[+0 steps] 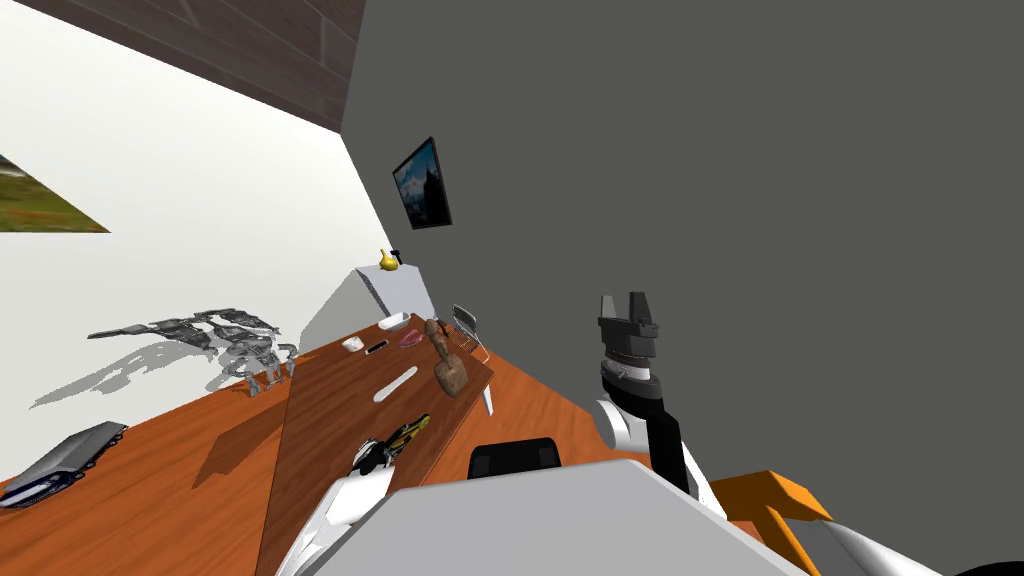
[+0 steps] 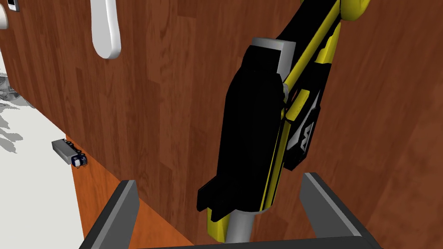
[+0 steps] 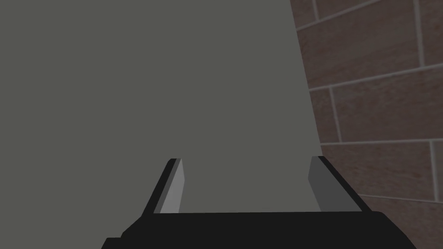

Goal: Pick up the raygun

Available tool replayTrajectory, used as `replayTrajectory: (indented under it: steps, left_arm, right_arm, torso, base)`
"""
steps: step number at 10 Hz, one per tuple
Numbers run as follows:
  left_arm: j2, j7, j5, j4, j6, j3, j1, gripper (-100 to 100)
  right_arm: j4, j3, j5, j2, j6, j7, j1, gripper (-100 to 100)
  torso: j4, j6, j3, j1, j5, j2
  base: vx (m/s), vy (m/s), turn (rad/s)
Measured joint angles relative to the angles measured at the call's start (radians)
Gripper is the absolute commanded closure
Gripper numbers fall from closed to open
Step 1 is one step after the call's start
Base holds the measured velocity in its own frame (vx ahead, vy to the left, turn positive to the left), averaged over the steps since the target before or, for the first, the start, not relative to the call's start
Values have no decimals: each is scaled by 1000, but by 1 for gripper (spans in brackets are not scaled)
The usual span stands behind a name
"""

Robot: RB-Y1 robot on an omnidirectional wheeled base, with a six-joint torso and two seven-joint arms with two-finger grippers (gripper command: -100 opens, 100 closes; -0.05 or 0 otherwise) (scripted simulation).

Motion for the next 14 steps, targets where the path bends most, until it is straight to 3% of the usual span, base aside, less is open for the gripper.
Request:
replayTrajectory:
  steps: [5,6,10,11,12,14]
  left_arm:
    - [-14,18,-61,89,-38,78,-55,-100]
    - [-14,18,-62,91,-40,80,-56,100]
    - [-15,18,-62,91,-39,80,-55,100]
    - [-15,18,-62,91,-39,80,-55,0]
    - [-15,18,-62,91,-39,80,-55,100]
    - [-7,10,-32,47,-22,40,-27,100]
  right_arm:
    - [0,0,0,0,0,0,0,0]
    - [0,0,0,0,0,0,0,0]
    - [0,0,0,0,0,0,0,0]
    - [0,0,0,0,0,0,0,0]
    - [0,0,0,0,0,0,0,0]
    - [0,0,0,0,0,0,0,0]
  torso:
    - [0,0,0,-1,0,-1]
    - [0,0,-1,-1,0,-1]
    - [0,0,-1,-2,-1,-2]
    - [0,0,-1,-2,-1,-2]
    - [0,0,-1,-3,-1,-2]
    - [0,-1,-1,-5,-3,-3]
  base:
    - [-23,14,-67]
    - [0,0,0]
    - [0,0,0]
    - [0,0,0]
    - [30,-20,152]
    - [41,-32,116]
